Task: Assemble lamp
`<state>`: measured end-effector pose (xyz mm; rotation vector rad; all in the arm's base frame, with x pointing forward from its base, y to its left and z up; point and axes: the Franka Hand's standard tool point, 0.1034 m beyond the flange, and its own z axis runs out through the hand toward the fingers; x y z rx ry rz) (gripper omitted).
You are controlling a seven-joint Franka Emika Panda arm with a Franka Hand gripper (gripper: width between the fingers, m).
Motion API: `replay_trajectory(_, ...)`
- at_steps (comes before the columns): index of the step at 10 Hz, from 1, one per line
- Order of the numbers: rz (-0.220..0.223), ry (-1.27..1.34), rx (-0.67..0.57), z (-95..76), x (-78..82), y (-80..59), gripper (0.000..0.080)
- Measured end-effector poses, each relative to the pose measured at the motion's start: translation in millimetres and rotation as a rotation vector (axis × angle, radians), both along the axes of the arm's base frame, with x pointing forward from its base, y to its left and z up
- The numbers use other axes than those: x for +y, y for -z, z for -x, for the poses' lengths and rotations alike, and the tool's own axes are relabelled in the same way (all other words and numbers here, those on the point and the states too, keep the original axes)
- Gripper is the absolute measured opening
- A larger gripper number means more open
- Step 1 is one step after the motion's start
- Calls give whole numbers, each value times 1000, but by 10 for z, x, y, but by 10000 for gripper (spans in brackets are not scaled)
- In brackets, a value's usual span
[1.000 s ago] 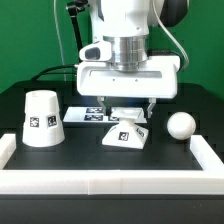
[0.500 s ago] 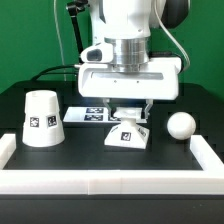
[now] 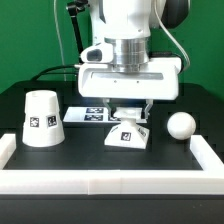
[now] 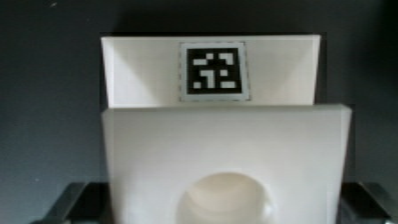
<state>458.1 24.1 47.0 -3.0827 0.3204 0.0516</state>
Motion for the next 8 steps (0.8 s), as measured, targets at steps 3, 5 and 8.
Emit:
replay_trajectory(3,-4,-156,-49,-390,24,-5,534)
replay_trajectory(5,-5,-241,-90,-703,82,-7,534)
replay_trajectory(8,-5,-241,-90,-703,82,-7,534)
